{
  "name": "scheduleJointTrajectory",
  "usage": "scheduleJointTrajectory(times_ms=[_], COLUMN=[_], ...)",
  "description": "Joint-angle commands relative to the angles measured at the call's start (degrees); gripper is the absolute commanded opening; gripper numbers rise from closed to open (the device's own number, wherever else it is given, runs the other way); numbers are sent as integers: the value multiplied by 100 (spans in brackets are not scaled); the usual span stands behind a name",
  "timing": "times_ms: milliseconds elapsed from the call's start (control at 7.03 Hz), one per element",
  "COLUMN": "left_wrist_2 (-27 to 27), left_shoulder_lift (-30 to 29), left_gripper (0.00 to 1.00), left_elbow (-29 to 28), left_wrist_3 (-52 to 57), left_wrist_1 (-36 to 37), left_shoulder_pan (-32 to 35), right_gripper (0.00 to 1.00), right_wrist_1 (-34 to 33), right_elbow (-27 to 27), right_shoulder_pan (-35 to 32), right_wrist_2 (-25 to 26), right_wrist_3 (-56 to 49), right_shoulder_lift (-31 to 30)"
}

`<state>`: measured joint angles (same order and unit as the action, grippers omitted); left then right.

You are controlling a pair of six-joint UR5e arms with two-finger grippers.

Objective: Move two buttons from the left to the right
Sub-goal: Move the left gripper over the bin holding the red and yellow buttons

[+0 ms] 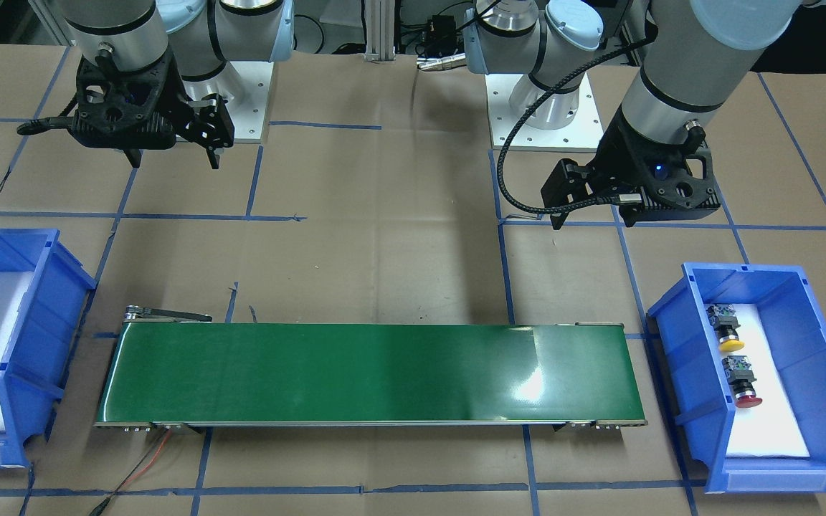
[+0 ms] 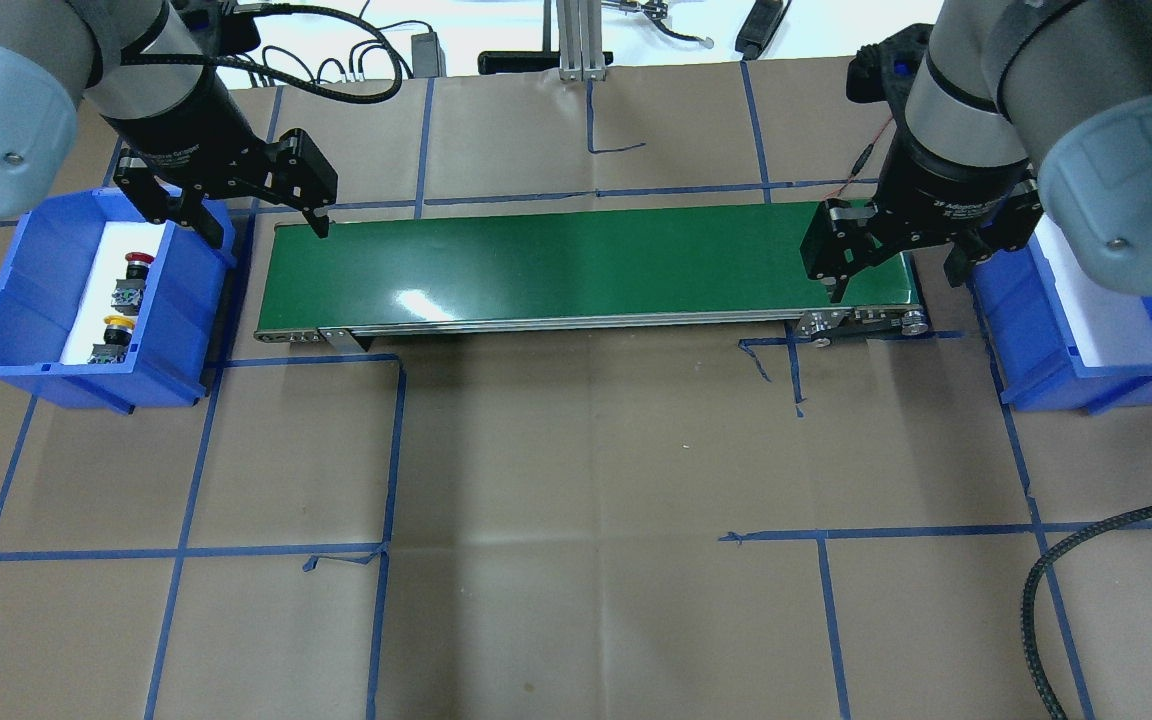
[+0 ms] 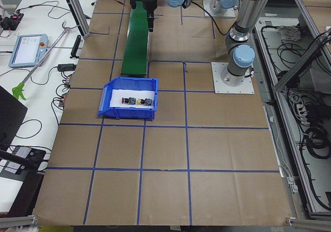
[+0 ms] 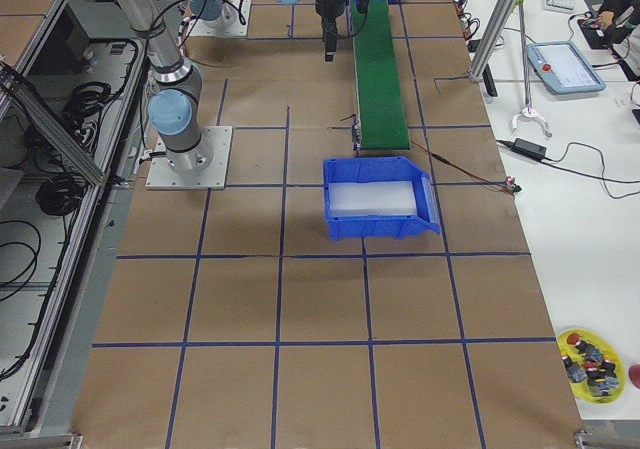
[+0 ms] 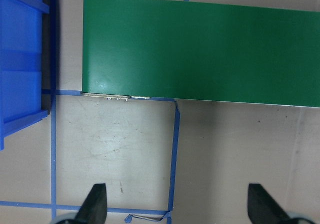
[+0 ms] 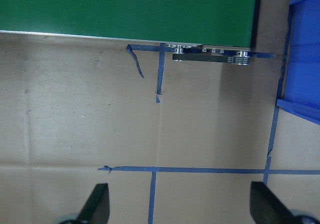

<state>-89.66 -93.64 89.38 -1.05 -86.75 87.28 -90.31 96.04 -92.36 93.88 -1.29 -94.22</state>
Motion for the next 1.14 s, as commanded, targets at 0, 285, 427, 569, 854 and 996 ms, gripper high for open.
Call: scheduleJointTrajectory(times_ms=[0, 285, 427, 569, 854, 996], left_wrist_2=[1, 1, -25, -43, -26, -34], left_shoulder_lift=[-5, 21, 21, 21, -40, -66], left_gripper=[100, 100, 100, 100, 100, 100], left_elbow=[0, -9, -17, 0, -17, -17], left_wrist_3=[0, 139, 349, 743, 1700, 2366], left_wrist_1=[0, -26, -18, -18, -44, -61], left_shoulder_pan=[-9, -70, -183, -507, -1454, -1903], right_gripper=[100, 100, 100, 100, 100, 100], right_wrist_1=[-13, -21, -108, -135, -346, -355], right_elbow=[-6, -6, -6, -15, -6, -6], right_shoulder_pan=[-1, -1, -1, 7, -1, -1], right_wrist_2=[-351, -309, -327, -344, -310, -301], right_wrist_3=[-12, -21, -21, -21, -21, -21], right_shoulder_lift=[0, 0, 0, 0, 0, 0])
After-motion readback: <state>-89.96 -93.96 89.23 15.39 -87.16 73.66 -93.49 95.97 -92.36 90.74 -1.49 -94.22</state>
